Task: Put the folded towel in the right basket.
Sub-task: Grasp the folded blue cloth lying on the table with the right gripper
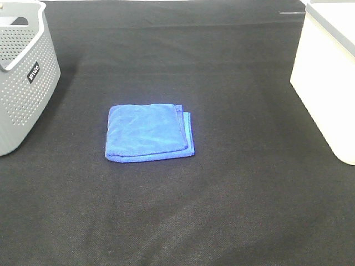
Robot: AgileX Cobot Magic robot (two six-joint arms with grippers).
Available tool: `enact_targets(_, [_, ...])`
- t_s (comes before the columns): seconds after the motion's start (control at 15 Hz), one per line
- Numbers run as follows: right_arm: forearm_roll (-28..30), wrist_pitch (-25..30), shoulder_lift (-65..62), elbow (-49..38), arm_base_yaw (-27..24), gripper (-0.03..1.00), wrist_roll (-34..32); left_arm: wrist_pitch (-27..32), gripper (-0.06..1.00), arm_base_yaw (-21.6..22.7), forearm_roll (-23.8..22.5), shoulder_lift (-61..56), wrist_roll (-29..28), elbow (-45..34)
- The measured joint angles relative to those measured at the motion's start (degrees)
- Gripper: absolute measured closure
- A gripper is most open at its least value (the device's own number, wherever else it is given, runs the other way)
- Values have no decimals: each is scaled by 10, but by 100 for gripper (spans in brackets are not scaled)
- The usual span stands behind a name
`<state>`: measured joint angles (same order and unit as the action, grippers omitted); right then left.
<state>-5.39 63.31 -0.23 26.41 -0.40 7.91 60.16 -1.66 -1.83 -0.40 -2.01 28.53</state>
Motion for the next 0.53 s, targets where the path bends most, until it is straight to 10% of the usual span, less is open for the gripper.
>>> enact_targets(0.53, [0, 0, 0, 0, 0, 0, 0, 0, -4, 0, 0, 0, 0, 0])
